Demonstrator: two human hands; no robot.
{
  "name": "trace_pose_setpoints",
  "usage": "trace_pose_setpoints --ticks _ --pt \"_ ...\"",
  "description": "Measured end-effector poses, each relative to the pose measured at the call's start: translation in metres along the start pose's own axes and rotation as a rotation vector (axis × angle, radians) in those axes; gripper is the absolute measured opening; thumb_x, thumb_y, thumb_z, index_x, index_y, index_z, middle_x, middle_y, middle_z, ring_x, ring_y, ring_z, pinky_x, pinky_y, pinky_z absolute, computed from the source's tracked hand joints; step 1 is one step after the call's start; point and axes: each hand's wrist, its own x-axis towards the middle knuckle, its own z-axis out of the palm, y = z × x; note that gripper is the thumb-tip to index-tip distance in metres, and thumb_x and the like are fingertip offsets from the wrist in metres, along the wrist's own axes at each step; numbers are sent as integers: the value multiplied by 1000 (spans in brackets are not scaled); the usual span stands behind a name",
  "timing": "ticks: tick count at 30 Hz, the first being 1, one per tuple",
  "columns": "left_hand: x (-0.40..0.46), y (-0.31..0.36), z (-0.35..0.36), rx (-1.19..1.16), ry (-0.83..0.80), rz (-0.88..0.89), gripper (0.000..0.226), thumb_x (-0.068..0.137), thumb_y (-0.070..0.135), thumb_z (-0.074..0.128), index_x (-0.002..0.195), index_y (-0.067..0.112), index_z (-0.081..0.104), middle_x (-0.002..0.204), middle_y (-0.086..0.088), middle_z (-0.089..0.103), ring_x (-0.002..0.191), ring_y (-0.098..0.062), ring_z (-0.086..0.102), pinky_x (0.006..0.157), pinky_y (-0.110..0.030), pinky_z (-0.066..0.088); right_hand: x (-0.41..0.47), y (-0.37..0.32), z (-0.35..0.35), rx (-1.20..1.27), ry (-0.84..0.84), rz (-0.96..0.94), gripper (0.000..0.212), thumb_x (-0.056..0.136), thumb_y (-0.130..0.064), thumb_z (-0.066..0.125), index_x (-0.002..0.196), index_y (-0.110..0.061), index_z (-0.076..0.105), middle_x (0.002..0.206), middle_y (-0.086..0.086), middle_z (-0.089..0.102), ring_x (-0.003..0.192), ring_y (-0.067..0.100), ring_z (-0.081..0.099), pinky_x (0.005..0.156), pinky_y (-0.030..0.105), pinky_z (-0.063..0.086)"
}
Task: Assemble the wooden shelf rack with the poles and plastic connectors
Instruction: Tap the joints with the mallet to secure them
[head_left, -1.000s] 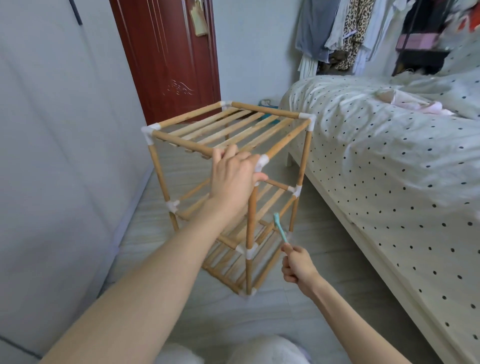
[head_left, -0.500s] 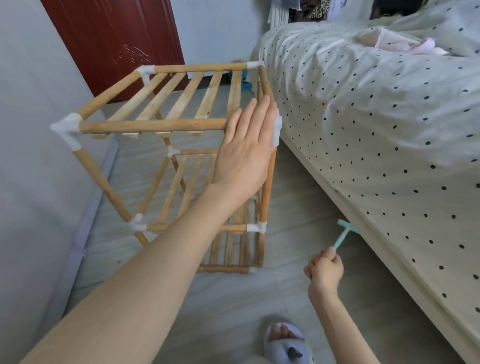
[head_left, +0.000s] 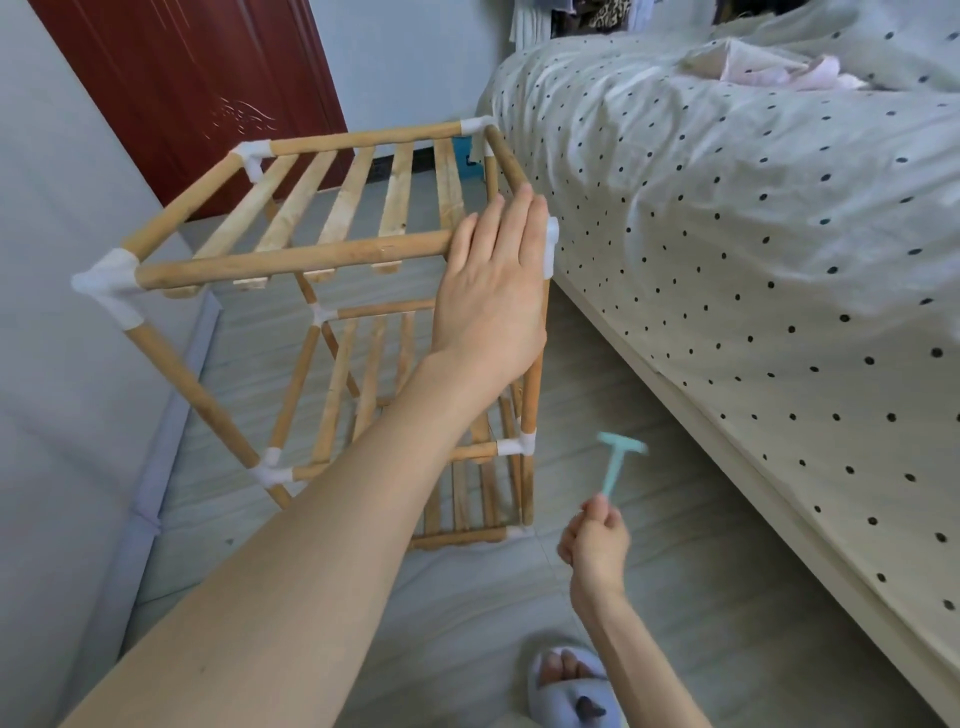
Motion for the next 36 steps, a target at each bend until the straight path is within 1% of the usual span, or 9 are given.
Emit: trace_pose_setpoints --ticks 5,8,12,15,20,24,28,32,36 --pt "-1 0 0 -6 7 -1 70 92 12 47 149 6 7 158 -9 6 145 -24 6 117 -35 -3 -1 10 -1 -326 -146 -66 28 101 -22 32 78 -11 43 53 -2 38 42 11 33 42 26 30" --pt "-1 -1 -3 -29 -12 8 75 88 10 50 149 6 8 158 -9 5 145 -24 5 117 -35 -4 -8 11 -21 -615 -35 -344 24 100 -22 37 79 -14 47 57 -1 43 50 15 38 54 35 35" --pt "-2 -5 -7 -57 -34 22 79 86 6 51 149 8 3 159 -8 -1 146 -22 0 115 -32 -8 -17 0 -30 -980 -185 -697 14 98 -27 43 96 -16 51 49 -11 39 49 20 46 50 33 29" --pt "-4 -5 -8 -69 -60 20 79 86 5 49 149 8 2 159 -8 -3 146 -21 -2 116 -33 -8 -20 -19 -17 -897 -134 -907 22 96 -30 41 95 -11 52 48 -11 39 41 20 45 42 32 32" --pt "-6 -7 -12 -85 -65 11 76 87 5 46 150 8 2 159 -7 -2 146 -22 -1 116 -33 -8 -12 -13 -8 -1289 -236 -569 29 101 -32 30 111 -10 48 91 12 67 85 35 61 63 35 39" --pt "-6 -7 -10 -86 -55 13 76 88 7 48 150 9 4 159 -6 0 146 -21 0 116 -33 -7 -20 -14 0 -1000 -134 -784 29 96 -42 24 88 -19 39 55 -6 48 52 29 54 47 31 31" --pt "-5 -7 -10 -98 -67 3 76 88 8 48 150 10 3 159 -5 0 146 -20 -1 115 -33 -9 -10 -19 1 -1237 -203 -597 28 101 -35 26 103 -14 45 82 10 64 81 37 60 61 34 36" --pt "-4 -7 -7 -112 -53 0 76 87 8 48 150 11 5 159 -3 1 145 -19 -1 115 -31 -10 -16 -27 6 -1010 -166 -791 35 98 -39 27 93 -10 47 61 3 53 56 32 54 53 43 43" --pt "-2 -5 -9 -133 -67 -11 76 87 8 48 150 11 6 159 -3 3 145 -19 0 114 -31 -10 -6 -25 -1 -1225 -233 -539 31 102 -34 26 100 -11 47 87 12 64 83 35 59 66 38 42"
